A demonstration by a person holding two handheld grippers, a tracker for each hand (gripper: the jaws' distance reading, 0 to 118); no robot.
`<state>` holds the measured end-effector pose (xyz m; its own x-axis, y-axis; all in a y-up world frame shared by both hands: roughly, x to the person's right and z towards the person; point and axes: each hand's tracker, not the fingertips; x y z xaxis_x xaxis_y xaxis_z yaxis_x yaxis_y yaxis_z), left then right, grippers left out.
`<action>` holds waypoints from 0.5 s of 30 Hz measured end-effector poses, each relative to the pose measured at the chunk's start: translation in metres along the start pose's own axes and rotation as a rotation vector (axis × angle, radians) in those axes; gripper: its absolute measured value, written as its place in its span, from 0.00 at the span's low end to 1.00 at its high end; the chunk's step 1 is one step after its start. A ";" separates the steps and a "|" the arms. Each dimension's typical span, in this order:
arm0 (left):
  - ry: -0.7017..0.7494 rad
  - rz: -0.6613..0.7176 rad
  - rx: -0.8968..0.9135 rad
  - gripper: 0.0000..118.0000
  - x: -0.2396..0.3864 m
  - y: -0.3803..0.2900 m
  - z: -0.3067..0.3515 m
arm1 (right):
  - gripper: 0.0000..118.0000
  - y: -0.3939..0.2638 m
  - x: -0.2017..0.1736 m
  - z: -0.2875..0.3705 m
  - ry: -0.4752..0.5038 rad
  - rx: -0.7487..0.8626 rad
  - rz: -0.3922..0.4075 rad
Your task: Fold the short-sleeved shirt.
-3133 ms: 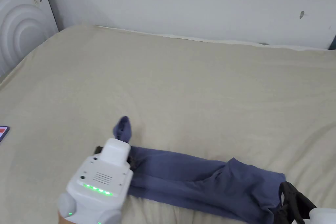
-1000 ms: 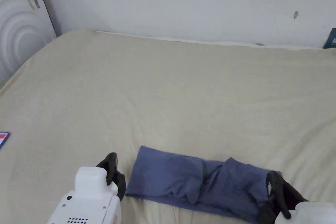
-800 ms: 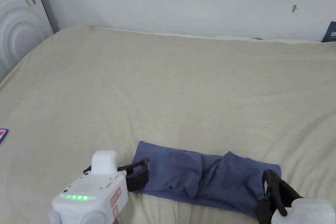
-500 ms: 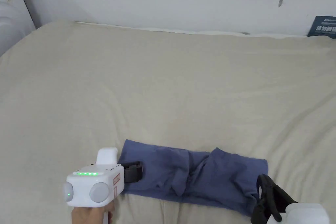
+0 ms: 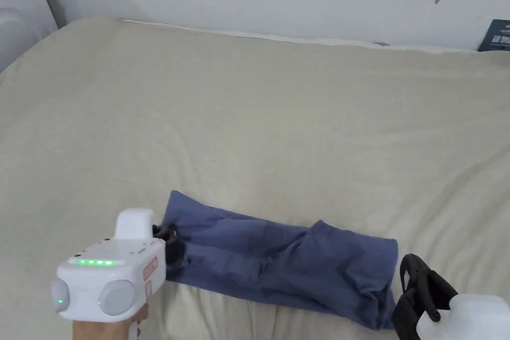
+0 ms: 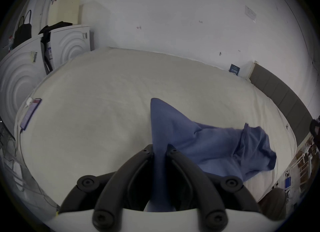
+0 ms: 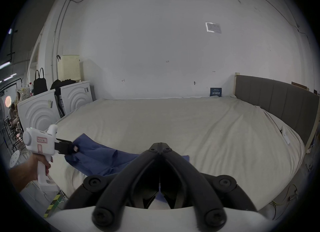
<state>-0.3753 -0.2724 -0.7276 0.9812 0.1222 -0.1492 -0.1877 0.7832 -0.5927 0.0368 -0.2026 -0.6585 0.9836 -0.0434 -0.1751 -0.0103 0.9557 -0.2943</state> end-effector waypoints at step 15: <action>0.072 -0.393 0.124 0.10 0.057 0.026 0.067 | 0.01 -0.003 -0.015 0.008 0.052 0.004 -0.016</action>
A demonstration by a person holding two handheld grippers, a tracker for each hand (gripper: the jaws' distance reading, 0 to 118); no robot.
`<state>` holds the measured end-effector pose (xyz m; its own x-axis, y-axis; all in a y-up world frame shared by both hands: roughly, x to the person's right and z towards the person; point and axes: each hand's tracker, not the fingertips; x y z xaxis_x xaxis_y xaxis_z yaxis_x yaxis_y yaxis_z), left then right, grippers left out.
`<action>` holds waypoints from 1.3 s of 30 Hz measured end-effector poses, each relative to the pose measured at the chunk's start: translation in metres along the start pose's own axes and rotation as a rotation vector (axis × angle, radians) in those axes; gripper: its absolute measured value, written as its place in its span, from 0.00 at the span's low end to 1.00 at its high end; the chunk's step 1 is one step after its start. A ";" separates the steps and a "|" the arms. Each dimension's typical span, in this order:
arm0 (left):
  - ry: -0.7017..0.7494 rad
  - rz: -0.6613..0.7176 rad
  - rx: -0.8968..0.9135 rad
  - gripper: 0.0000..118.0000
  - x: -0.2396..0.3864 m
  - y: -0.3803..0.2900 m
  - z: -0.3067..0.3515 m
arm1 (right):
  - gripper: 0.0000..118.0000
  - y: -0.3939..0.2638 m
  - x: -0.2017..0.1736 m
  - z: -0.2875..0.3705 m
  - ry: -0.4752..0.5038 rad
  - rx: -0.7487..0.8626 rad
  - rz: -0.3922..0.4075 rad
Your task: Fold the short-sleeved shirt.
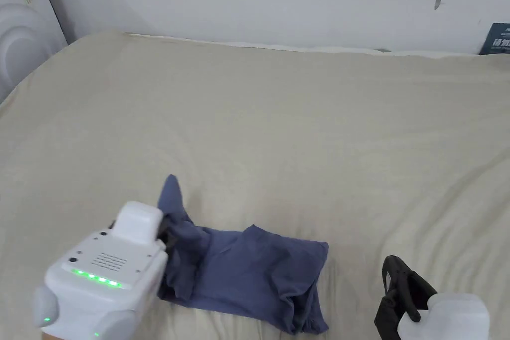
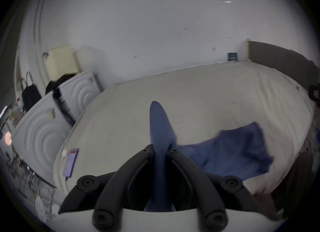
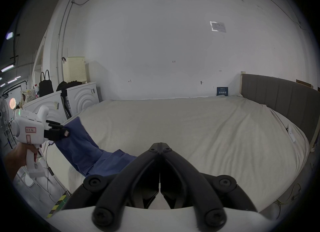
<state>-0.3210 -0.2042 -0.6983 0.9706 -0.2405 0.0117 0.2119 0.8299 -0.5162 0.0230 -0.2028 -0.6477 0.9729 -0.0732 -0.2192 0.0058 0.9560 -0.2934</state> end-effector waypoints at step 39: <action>-0.268 -0.409 -0.060 0.04 0.237 -0.041 -0.085 | 0.01 -0.010 0.032 0.025 -0.051 -0.002 -0.020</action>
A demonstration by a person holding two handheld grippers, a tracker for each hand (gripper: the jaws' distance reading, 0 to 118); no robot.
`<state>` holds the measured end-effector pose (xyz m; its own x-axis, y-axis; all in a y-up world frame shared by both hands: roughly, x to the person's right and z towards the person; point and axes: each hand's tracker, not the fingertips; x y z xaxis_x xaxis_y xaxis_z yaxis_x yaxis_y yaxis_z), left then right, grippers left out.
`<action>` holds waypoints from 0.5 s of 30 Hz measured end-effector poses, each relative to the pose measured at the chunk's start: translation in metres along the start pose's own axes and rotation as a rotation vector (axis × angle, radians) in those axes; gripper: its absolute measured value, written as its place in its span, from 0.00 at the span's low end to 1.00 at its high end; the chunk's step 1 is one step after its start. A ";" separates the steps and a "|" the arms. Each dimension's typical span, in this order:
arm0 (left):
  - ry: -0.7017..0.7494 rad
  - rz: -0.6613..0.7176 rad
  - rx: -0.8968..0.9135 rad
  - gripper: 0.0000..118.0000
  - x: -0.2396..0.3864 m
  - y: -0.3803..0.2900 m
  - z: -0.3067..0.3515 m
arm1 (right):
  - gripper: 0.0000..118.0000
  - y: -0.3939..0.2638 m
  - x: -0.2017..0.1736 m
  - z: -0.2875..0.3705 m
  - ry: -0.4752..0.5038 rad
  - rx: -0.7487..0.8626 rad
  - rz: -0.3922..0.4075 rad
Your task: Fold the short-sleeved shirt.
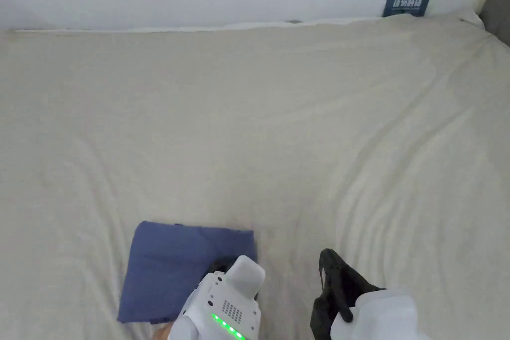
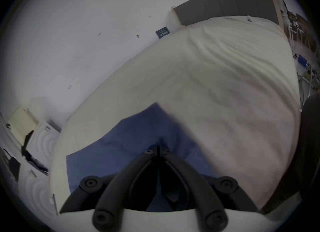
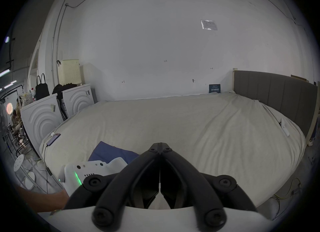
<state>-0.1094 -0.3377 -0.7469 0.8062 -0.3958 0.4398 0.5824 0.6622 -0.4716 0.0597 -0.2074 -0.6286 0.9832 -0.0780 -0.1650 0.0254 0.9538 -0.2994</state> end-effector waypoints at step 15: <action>0.445 0.540 0.609 0.04 -0.115 0.024 0.248 | 0.01 0.055 -0.033 0.031 -0.005 0.201 0.080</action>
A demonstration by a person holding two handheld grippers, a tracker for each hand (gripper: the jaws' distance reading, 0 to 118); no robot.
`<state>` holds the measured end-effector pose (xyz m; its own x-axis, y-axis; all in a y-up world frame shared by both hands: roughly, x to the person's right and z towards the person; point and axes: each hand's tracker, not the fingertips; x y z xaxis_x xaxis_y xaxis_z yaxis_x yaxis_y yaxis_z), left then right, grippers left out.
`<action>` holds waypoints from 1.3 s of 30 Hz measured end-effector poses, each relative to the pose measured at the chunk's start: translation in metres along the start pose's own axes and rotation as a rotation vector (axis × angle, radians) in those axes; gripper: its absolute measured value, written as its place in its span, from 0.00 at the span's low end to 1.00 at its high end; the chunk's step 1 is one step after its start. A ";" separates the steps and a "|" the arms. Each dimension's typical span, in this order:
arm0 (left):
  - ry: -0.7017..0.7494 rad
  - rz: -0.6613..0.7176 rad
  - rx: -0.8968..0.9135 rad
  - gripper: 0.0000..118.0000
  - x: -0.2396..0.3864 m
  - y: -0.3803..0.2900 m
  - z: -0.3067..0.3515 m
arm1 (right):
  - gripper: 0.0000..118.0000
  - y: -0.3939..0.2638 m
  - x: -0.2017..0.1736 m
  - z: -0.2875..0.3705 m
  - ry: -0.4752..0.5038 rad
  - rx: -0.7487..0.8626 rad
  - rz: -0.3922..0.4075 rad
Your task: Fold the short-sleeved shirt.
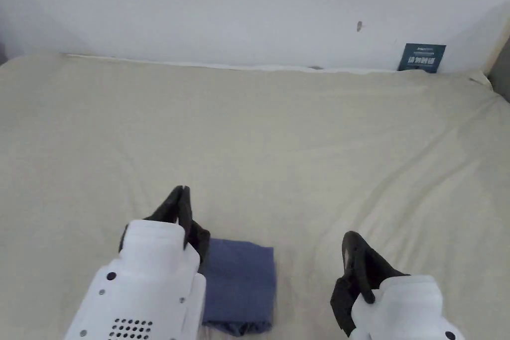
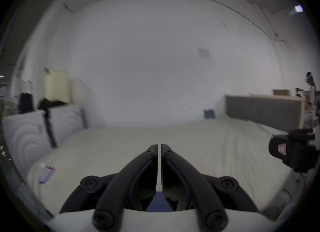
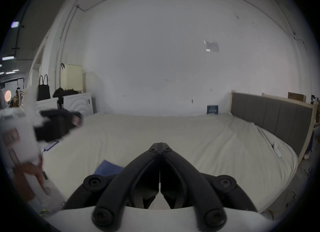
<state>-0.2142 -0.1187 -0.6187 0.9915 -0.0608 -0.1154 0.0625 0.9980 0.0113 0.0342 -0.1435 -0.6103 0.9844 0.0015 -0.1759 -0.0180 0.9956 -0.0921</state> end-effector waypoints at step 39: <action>-0.280 0.343 -0.897 0.91 -0.088 -0.201 -0.160 | 0.01 -0.205 0.022 -0.238 0.668 -0.961 -0.746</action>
<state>-0.3326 -0.3114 -0.7693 0.9383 0.3458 -0.0071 -0.2270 0.6000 -0.7671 0.0177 -0.3697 -0.8281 0.5504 -0.8123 -0.1929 0.0891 0.2869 -0.9538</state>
